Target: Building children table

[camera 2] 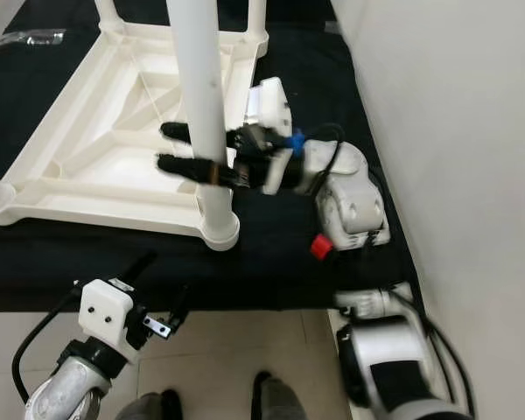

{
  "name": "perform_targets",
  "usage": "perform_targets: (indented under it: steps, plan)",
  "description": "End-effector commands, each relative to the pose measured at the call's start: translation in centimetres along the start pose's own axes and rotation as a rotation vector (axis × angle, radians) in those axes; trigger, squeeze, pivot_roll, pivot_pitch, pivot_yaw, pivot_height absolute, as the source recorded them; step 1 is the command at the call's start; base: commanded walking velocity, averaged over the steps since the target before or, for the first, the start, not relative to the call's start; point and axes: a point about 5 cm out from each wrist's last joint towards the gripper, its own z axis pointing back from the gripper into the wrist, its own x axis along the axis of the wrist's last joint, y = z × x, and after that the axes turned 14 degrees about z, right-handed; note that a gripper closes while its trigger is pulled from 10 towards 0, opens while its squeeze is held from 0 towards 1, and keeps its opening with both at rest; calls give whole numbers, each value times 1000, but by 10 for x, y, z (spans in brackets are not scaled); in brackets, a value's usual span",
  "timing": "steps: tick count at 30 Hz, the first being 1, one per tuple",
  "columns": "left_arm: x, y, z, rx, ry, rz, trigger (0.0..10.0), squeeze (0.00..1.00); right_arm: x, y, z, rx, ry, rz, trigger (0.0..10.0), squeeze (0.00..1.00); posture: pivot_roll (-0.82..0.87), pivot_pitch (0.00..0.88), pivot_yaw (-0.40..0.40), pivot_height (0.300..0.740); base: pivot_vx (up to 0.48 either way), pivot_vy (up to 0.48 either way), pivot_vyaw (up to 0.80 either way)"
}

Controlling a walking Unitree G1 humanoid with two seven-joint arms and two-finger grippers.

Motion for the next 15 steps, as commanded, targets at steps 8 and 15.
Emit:
perform_targets:
  steps: [8,15]
  plan:
    - [-3,3,0,-15,23,-2,10000,0,-70,40,18,-4,506,-52,0,0,35,271,-23,740,0,0,0]
    - [-4,3,-2,0,12,-9,10000,0,-69,15,4,-40,468,-15,10000,0,49,269,-39,740,0,0,0]
